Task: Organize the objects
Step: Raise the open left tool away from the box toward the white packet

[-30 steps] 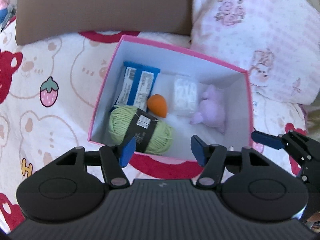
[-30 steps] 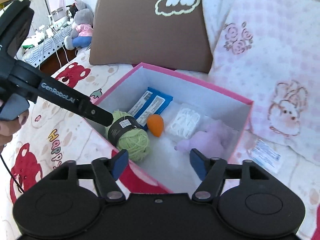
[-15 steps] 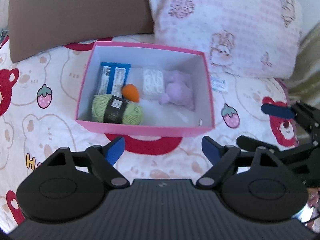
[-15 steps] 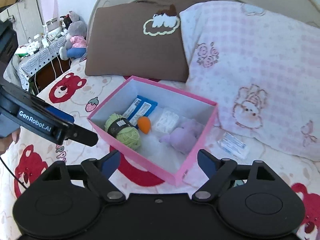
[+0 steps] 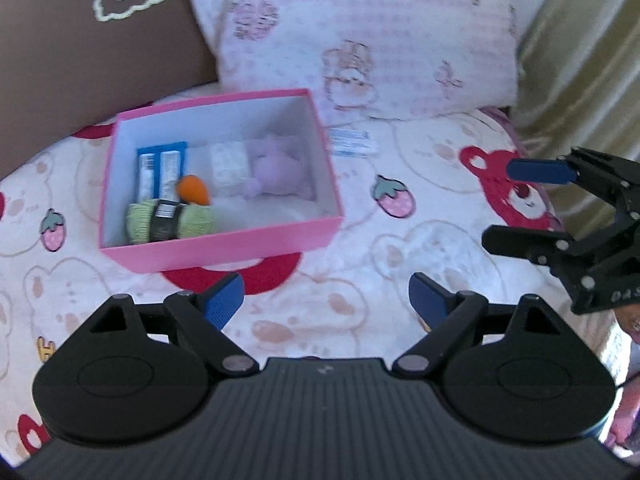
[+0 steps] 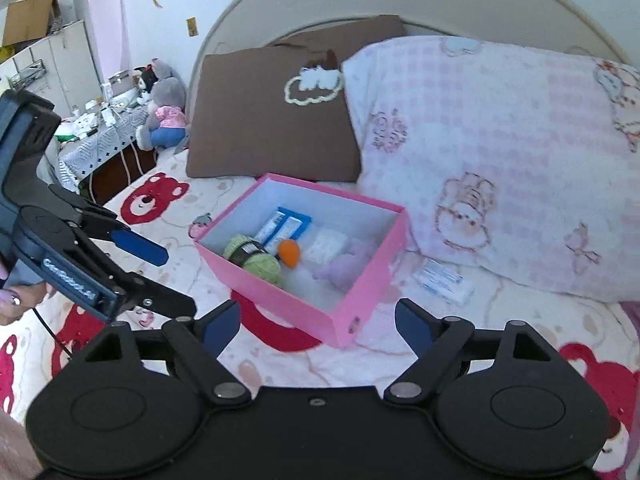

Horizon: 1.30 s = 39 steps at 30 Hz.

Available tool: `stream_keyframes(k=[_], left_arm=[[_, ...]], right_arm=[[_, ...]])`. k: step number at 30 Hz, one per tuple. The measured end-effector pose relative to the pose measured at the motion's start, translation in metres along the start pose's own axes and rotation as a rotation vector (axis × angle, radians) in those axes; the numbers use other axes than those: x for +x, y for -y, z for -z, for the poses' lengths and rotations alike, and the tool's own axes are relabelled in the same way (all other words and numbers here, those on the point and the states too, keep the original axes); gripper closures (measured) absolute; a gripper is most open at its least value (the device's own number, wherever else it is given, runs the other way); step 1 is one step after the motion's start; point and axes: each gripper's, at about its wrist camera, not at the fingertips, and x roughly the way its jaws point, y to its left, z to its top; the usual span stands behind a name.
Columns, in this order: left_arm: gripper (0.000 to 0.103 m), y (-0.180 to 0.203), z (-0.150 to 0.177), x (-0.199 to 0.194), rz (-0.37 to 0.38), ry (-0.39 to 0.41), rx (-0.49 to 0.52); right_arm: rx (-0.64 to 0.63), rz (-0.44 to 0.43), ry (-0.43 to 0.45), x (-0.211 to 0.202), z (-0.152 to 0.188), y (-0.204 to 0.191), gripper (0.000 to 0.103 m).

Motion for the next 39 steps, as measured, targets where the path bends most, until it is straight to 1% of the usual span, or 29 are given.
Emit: stream_keyframes(k=[2,4,8,11,13,19,22,26,30,34,39], left_arm=[[0.013,0.009,0.001,0.004,0.012,-0.008,0.006],[0.013,0.019,0.001,0.01,0.015,-0.024,0.018],[0.013,0.035,-0.002,0.025,0.002,-0.065,0.045],[0.013,0.043,-0.007,0.036,0.01,-0.082,0.038],[0.013,0.049,-0.012,0.045,0.01,-0.082,0.039],[0.013,0.067,-0.035,0.071,0.003,-0.054,0.059],[0.013,0.076,-0.052,0.084,0.006,-0.044,0.059],[0.013,0.09,-0.076,0.104,0.008,-0.027,0.073],[0.013,0.099,-0.102,0.132,0.001,-0.008,0.077],[0.013,0.1,-0.12,0.162,-0.017,-0.047,0.092],[0.013,0.1,-0.142,0.203,-0.037,-0.092,0.103]], right_arm=[[0.002,0.013,-0.004,-0.006,0.009,0.008,0.016],[0.002,0.023,0.012,-0.013,0.02,0.013,0.016],[0.011,0.038,0.015,-0.017,0.039,0.027,0.016],[0.054,0.04,0.024,-0.016,0.05,0.043,0.016],[0.085,0.045,0.036,-0.014,0.056,0.056,0.016],[0.092,0.078,0.126,0.0,0.077,0.086,0.016],[0.101,0.116,0.173,0.013,0.086,0.103,0.016],[0.128,0.143,0.201,0.035,0.088,0.124,0.016],[0.126,0.131,0.201,0.058,0.083,0.136,0.016],[0.096,0.138,0.191,0.076,0.079,0.142,0.016],[0.064,0.114,0.205,0.101,0.069,0.153,0.016]])
